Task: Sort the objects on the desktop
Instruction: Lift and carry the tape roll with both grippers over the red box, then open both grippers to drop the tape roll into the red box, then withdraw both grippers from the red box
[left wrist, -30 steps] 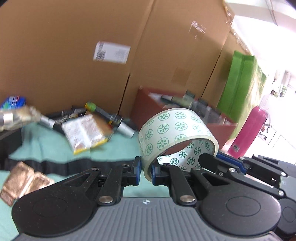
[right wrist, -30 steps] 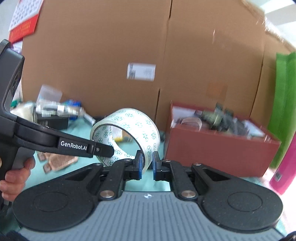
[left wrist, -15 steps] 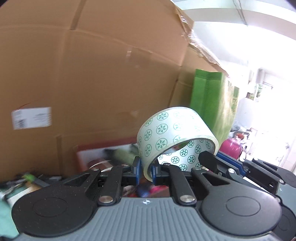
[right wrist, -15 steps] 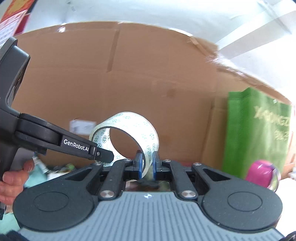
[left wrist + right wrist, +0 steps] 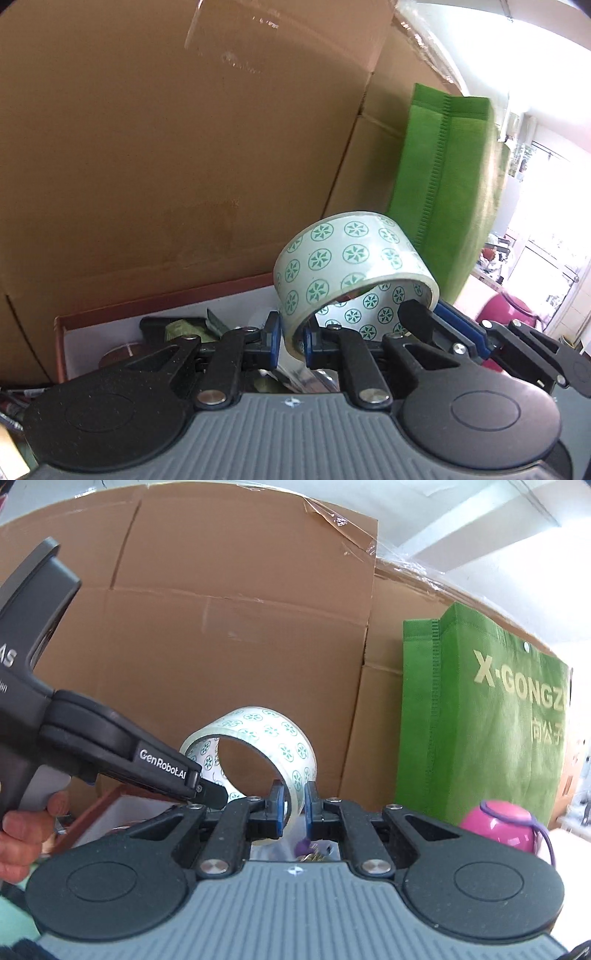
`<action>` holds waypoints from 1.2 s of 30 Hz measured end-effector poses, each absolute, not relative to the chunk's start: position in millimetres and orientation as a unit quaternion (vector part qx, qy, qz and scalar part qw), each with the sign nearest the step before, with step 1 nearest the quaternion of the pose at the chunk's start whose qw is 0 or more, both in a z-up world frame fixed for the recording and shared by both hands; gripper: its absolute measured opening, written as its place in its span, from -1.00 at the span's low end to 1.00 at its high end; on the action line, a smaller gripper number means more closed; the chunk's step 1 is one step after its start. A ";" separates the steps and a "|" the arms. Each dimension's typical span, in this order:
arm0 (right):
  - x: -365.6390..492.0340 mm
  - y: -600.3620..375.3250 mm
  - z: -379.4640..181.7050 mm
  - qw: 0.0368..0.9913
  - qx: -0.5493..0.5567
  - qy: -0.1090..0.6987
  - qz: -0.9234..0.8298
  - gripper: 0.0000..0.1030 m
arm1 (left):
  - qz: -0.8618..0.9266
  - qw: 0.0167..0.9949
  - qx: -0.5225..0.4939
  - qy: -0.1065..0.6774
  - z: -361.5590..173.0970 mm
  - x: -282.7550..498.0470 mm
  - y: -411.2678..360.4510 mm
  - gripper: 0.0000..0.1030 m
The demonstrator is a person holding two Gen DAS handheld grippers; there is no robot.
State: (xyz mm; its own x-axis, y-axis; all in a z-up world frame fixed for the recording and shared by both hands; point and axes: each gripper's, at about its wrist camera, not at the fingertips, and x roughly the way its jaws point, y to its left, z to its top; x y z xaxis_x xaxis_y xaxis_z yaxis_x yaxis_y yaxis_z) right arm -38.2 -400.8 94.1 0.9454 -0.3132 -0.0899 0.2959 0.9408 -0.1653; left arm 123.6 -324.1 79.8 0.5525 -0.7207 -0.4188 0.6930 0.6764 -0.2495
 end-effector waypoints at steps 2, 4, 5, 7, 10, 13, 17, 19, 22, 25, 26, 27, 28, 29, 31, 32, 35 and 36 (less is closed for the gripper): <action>-23.5 -406.5 86.8 0.981 -0.087 0.051 -0.166 -0.83 | -0.387 0.888 -0.028 0.245 74.3 131.0 -329.5 -0.42; -4.3 -416.0 76.6 0.978 -0.087 0.069 -0.178 -0.78 | -0.370 0.896 -0.042 0.242 69.0 133.3 -324.5 0.36; 3.6 -418.9 70.9 0.975 -0.090 0.089 -0.182 -0.64 | -0.365 0.899 -0.055 0.236 65.8 132.7 -319.1 0.67; 6.9 -419.7 62.9 0.971 -0.096 0.109 -0.192 -0.15 | -0.361 0.903 -0.071 0.223 63.9 129.0 -308.9 0.85; -4.9 -417.5 57.0 0.972 -0.091 0.093 -0.197 0.11 | -0.365 0.901 -0.071 0.222 63.5 124.2 -301.2 0.97; -14.5 -414.8 55.1 0.972 -0.078 0.096 -0.200 0.61 | -0.363 0.903 -0.056 0.222 63.5 114.9 -298.2 1.00; -26.9 -408.9 54.7 0.972 -0.071 0.090 -0.205 0.71 | -0.360 0.908 -0.043 0.212 62.4 100.2 -290.8 1.00; -33.5 -404.6 55.4 0.973 -0.064 0.089 -0.203 0.73 | -0.361 0.908 -0.043 0.208 64.0 93.5 -286.7 1.00; -45.0 -394.4 57.0 0.974 -0.060 0.093 -0.199 0.82 | -0.362 0.908 -0.047 0.206 66.1 81.6 -279.5 1.00; -52.1 -388.4 60.6 0.974 -0.056 0.102 -0.196 0.82 | -0.353 0.911 -0.042 0.206 67.4 67.3 -268.4 1.00; -53.1 -387.2 62.5 0.973 -0.053 0.107 -0.196 0.82 | -0.348 0.913 -0.039 0.207 68.9 63.0 -266.1 1.00; -56.6 -384.8 62.8 0.973 -0.049 0.113 -0.196 0.82 | -0.343 0.915 -0.037 0.208 69.5 58.7 -263.9 1.00; -60.1 -382.5 63.7 0.972 -0.045 0.121 -0.196 0.82 | -0.337 0.917 -0.035 0.209 70.0 54.2 -259.9 1.00; -64.0 -380.0 64.2 0.972 -0.041 0.128 -0.194 0.82 | -0.329 0.920 -0.034 0.212 70.0 49.0 -255.5 1.00; -71.5 -374.1 64.7 0.972 -0.033 0.137 -0.190 0.82 | -0.315 0.923 -0.035 0.218 69.1 38.0 -245.8 1.00; -75.6 -370.5 64.6 0.971 -0.030 0.141 -0.188 0.82 | -0.306 0.925 -0.031 0.224 67.8 33.5 -242.3 1.00; -88.9 -357.5 62.5 0.971 -0.026 0.150 -0.183 0.82 | -0.282 0.927 -0.016 0.248 64.0 21.1 -233.9 1.00; -93.1 -353.3 62.1 0.971 -0.025 0.152 -0.182 0.83 | -0.277 0.927 -0.013 0.253 62.6 16.9 -230.9 1.00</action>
